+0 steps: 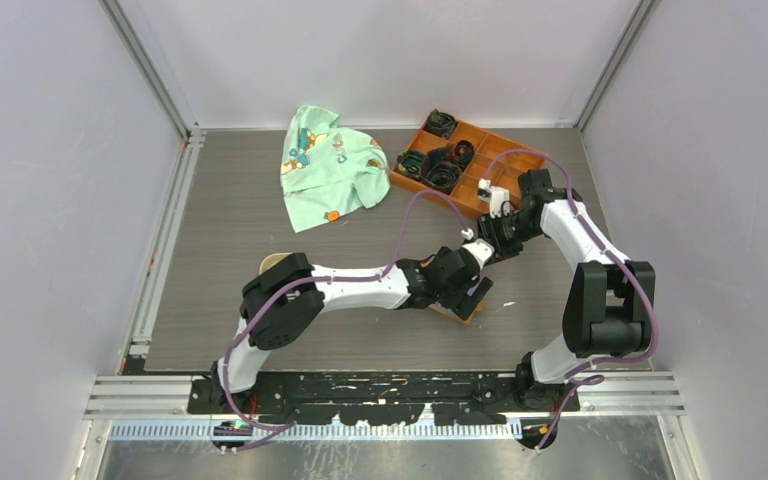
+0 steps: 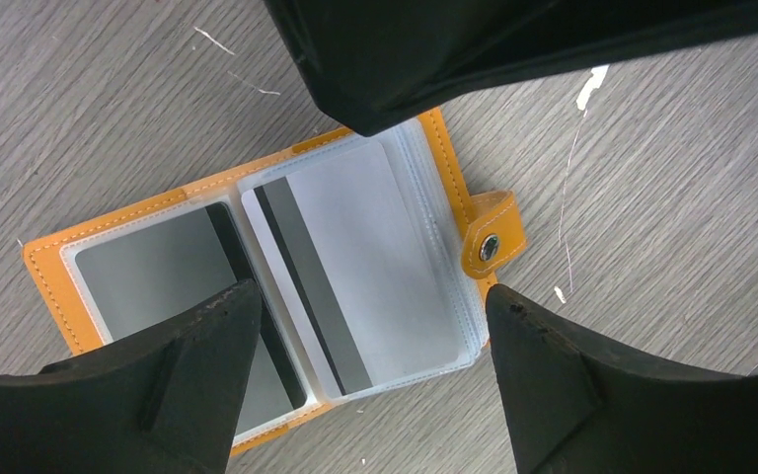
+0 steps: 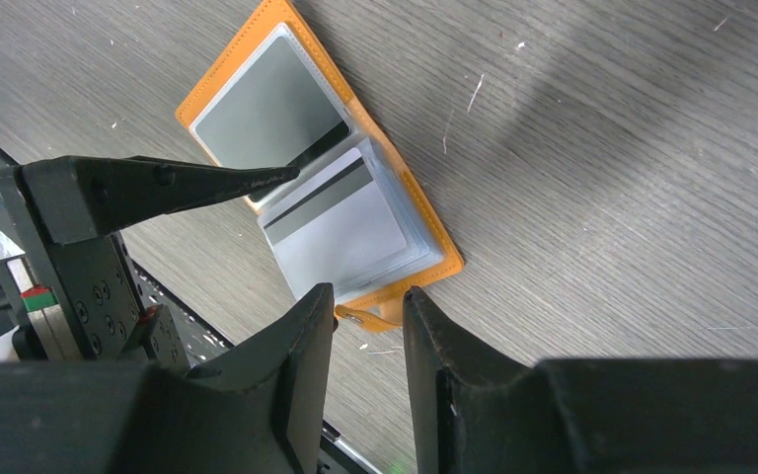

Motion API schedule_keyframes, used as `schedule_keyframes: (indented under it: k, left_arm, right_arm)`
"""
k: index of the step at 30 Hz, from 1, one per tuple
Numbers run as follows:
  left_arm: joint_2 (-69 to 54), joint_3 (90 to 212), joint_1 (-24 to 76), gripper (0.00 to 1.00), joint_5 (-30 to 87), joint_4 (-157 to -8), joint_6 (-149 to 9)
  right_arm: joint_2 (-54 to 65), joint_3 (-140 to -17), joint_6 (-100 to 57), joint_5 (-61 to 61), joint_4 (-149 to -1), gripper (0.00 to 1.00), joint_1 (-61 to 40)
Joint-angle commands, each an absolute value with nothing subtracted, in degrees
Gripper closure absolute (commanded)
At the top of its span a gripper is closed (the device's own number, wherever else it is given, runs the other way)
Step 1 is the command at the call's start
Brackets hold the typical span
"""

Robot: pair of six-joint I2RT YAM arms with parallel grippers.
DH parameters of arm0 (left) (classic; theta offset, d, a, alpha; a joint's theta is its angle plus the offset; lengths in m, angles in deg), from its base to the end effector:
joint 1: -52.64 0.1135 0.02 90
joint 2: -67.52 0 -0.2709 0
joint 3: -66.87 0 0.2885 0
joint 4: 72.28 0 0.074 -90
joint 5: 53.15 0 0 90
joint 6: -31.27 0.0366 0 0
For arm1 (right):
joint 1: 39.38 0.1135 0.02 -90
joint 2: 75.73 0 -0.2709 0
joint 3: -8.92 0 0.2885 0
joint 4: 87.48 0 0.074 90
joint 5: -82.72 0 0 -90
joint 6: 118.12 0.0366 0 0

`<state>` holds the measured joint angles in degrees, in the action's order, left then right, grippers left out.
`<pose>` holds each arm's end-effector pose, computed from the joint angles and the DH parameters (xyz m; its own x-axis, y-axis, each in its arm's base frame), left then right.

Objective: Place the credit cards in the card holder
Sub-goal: Open the card holder at the center of the board.

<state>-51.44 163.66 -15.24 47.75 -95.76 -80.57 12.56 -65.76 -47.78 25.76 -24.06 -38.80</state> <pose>0.1929 -0.4561 0.1630 -0.5698 0.4318 -0.6992 0.6980 0.7033 -0.1345 0.3156 0.0232 0.2144 -0.8736 -0.2909 -0.3901 -0.4511 0.7849 0.4248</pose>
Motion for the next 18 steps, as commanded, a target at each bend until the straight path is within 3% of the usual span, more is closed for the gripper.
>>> schedule_keyframes:
  k: [1, 18]
  left_arm:
    - [-52.4, 166.4, -15.4, 0.17, 47.7, -97.4, -80.0]
    - [-53.7, 168.4, -15.4, 0.19, 48.4, -100.7, -79.4]
  right_arm:
    - [11.9, -66.5, -48.1, 27.2, -23.8, 0.62, -38.6]
    - [11.8, -66.4, -47.8, 27.6, -23.8, 0.62, -38.6]
